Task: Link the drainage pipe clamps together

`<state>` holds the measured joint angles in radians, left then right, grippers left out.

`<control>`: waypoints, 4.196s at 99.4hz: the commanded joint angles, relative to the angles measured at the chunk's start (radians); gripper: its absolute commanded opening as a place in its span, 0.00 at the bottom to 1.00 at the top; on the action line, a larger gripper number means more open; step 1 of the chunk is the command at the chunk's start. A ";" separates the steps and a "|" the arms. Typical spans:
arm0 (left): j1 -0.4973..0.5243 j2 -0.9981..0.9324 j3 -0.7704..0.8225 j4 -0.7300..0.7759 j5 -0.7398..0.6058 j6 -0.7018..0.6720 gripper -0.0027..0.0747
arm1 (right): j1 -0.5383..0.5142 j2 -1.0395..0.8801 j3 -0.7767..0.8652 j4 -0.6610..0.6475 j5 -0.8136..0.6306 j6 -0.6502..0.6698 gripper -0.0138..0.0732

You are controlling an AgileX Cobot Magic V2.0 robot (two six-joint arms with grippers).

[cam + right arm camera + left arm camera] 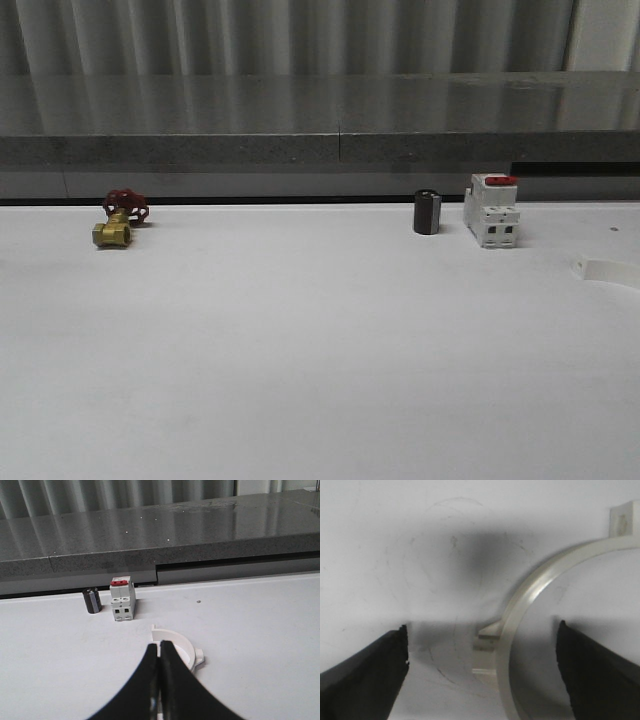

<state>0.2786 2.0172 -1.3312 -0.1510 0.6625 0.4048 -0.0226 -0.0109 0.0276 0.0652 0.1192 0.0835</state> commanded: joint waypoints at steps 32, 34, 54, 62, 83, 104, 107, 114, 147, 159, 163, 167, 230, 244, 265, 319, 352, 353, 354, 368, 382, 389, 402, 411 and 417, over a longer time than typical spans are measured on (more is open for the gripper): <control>-0.003 -0.034 -0.022 -0.013 -0.004 0.002 0.39 | -0.001 -0.020 -0.016 -0.011 -0.080 -0.001 0.02; -0.003 -0.034 -0.022 -0.013 -0.001 0.002 0.36 | -0.001 -0.020 -0.016 -0.011 -0.080 -0.001 0.02; -0.003 -0.057 -0.028 -0.044 0.038 0.002 0.16 | -0.001 -0.020 -0.016 -0.011 -0.080 -0.001 0.02; -0.005 -0.091 -0.028 -0.082 0.063 0.002 0.16 | -0.001 -0.020 -0.016 -0.011 -0.080 -0.001 0.02; -0.059 -0.220 -0.026 -0.165 0.156 -0.061 0.16 | -0.001 -0.020 -0.016 -0.011 -0.080 -0.001 0.02; -0.254 -0.335 -0.026 -0.096 0.215 -0.311 0.16 | -0.001 -0.020 -0.016 -0.011 -0.080 -0.001 0.02; -0.289 -0.344 -0.026 -0.080 0.205 -0.356 0.16 | -0.001 -0.020 -0.016 -0.011 -0.080 -0.001 0.02; -0.383 -0.352 -0.026 -0.054 0.186 -0.429 0.16 | -0.001 -0.020 -0.016 -0.011 -0.080 -0.001 0.02; -0.765 -0.240 -0.026 -0.024 -0.003 -0.656 0.16 | -0.001 -0.020 -0.016 -0.011 -0.080 -0.001 0.02; -0.825 -0.174 -0.028 0.058 -0.039 -0.778 0.16 | -0.001 -0.020 -0.016 -0.011 -0.080 -0.001 0.02; -0.833 -0.152 -0.028 0.088 -0.039 -0.817 0.16 | -0.001 -0.020 -0.016 -0.011 -0.080 -0.001 0.02; -0.835 -0.132 -0.028 0.108 -0.037 -0.842 0.16 | -0.001 -0.020 -0.016 -0.011 -0.080 -0.001 0.02; -0.835 0.001 -0.137 0.133 -0.018 -0.933 0.16 | -0.001 -0.020 -0.016 -0.011 -0.080 -0.001 0.02; -0.835 0.027 -0.137 0.133 0.002 -0.933 0.16 | -0.001 -0.020 -0.016 -0.011 -0.080 -0.001 0.02; -0.835 0.039 -0.137 0.135 0.011 -0.947 0.20 | -0.001 -0.020 -0.016 -0.011 -0.080 -0.001 0.02; -0.837 -0.039 -0.137 0.161 0.031 -0.873 0.90 | -0.001 -0.020 -0.016 -0.011 -0.080 -0.001 0.02; -0.813 -0.294 -0.063 0.320 0.008 -0.835 0.90 | -0.001 -0.020 -0.016 -0.011 -0.080 -0.001 0.02; -0.811 -0.301 -0.057 0.323 0.008 -0.835 0.90 | -0.001 -0.020 -0.016 -0.011 -0.080 -0.001 0.02; -0.809 -0.316 -0.052 0.325 0.004 -0.835 0.90 | -0.001 -0.020 -0.016 -0.011 -0.080 -0.001 0.02; -0.737 -0.479 0.085 0.348 -0.055 -0.835 0.90 | -0.001 -0.020 -0.016 -0.011 -0.080 -0.001 0.02; -0.630 -0.659 0.245 0.348 -0.130 -0.809 0.90 | -0.001 -0.020 -0.016 -0.011 -0.080 -0.001 0.02; -0.586 -0.751 0.321 0.348 -0.153 -0.795 0.90 | -0.001 -0.020 -0.016 -0.011 -0.080 -0.001 0.02; -0.528 -0.913 0.453 0.353 -0.169 -0.778 0.90 | -0.001 -0.020 -0.016 -0.011 -0.080 -0.001 0.02; -0.499 -1.028 0.535 0.358 -0.173 -0.777 0.90 | -0.001 -0.020 -0.016 -0.011 -0.080 -0.001 0.02; -0.487 -1.103 0.581 0.360 -0.174 -0.777 0.90 | -0.001 -0.020 -0.016 -0.011 -0.080 -0.001 0.02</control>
<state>-0.2262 1.0209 -0.7805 0.1989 0.5535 -0.3756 -0.0226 -0.0109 0.0276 0.0652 0.1192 0.0835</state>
